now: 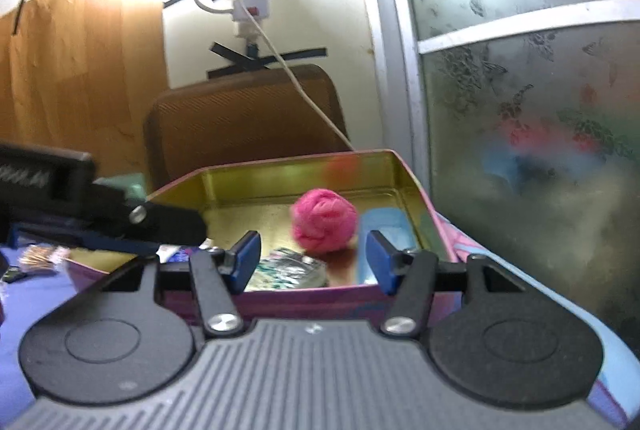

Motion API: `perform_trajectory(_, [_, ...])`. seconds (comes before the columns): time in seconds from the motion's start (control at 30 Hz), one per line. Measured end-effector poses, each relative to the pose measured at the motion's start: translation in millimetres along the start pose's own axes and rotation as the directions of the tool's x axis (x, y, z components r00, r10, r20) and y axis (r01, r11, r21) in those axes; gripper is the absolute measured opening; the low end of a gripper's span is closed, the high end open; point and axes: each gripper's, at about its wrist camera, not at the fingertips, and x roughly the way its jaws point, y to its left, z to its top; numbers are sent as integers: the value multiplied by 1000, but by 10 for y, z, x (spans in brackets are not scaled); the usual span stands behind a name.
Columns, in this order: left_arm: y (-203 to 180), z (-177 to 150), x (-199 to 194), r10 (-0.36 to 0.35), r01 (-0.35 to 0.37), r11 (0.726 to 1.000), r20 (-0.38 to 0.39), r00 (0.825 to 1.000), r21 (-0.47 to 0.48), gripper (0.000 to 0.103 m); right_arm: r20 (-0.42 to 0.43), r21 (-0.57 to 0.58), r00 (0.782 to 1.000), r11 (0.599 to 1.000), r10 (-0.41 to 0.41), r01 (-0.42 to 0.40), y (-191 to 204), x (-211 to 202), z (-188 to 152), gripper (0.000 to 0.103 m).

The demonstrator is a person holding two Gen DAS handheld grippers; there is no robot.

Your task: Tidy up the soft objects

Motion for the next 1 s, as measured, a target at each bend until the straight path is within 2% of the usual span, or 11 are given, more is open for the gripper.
perform_trajectory(0.17, [278,-222,-545,53,-50,998,53,997,-43,73,27,-18,996,996,86,-86,232,-99,46,61])
perform_trajectory(0.3, [549,-451,-902,116,-110,989,62,991,-98,73,20,-66,984,982,177,-175,543,-171,42,60])
perform_trajectory(0.5, [979,-893,-1476,212,-198,960,51,976,-200,73,-71,-125,934,926,351,-357,1137,-211,-28,59])
perform_trajectory(0.6, [1181,-1050,-1794,239,-210,939,77,968,-273,73,-187,-75,866,872,464,-483,1383,-106,-95,59])
perform_trajectory(0.67, [1330,-1120,-2009,270,-222,916,103,957,-333,73,-261,-37,809,832,526,-553,1545,-11,-135,60])
perform_trajectory(0.73, [1516,-1157,-2174,285,-213,887,124,950,-410,73,-307,-43,768,798,562,-601,1740,88,-146,60])
perform_trajectory(0.83, [1708,-1184,-2265,290,-187,846,136,947,-500,71,-334,-29,729,766,598,-642,2013,320,-66,60])
perform_trajectory(0.9, [1774,-1170,-2230,274,-167,839,136,952,-518,69,-361,45,691,752,626,-657,2159,559,1,59])
perform_trajectory(0.93, [1798,-1152,-2185,272,-170,840,129,953,-516,66,-373,71,682,752,629,-655,2214,662,10,58])
perform_trajectory(0.97, [1815,-1138,-2136,282,-186,839,116,952,-512,65,-387,90,678,757,625,-647,2273,769,13,55])
perform_trajectory(1.0, [1833,-1143,-2096,292,-202,835,101,951,-512,61,-405,103,667,756,625,-646,2299,842,1,47])
